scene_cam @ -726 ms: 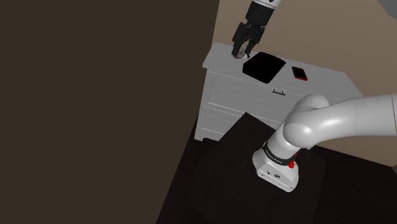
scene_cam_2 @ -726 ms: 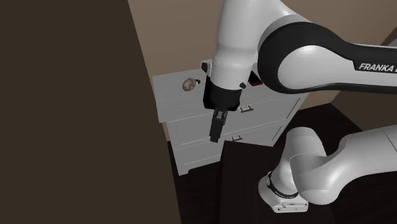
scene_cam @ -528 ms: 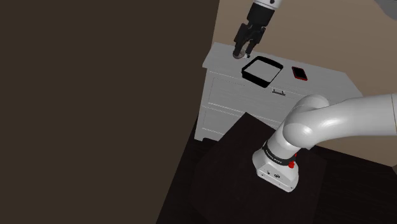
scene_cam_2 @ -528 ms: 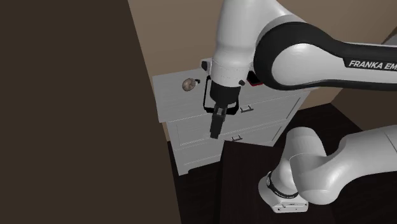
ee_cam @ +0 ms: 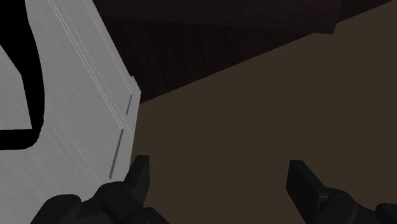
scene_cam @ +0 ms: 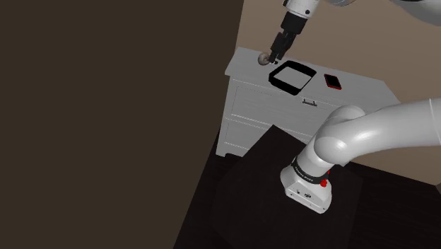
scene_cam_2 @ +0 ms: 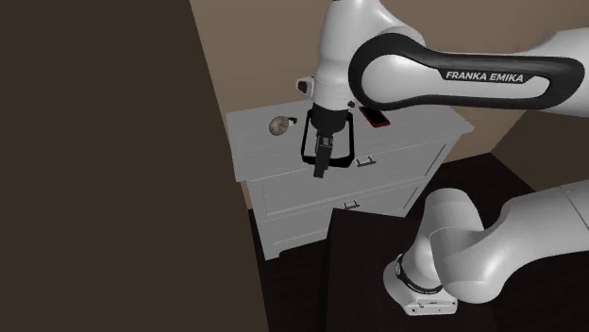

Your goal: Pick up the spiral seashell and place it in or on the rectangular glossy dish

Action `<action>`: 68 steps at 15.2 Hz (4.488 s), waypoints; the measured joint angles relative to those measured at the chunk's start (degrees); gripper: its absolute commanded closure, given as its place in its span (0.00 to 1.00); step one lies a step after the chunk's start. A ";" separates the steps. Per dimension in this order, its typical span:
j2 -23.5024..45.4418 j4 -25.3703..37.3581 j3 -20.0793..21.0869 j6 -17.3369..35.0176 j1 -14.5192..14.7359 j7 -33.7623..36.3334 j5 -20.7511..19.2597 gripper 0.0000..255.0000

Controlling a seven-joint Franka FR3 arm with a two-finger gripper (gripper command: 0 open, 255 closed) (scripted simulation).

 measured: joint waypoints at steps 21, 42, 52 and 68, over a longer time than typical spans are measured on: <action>44.51 27.69 -32.02 9.08 6.68 -55.84 15.57 0.00; 70.28 46.95 -27.25 5.82 -6.70 -75.26 33.88 0.00; 70.21 46.88 -27.26 5.88 -6.65 -75.27 33.88 1.00; 68.38 54.61 -28.23 -2.56 -7.56 -72.25 31.92 1.00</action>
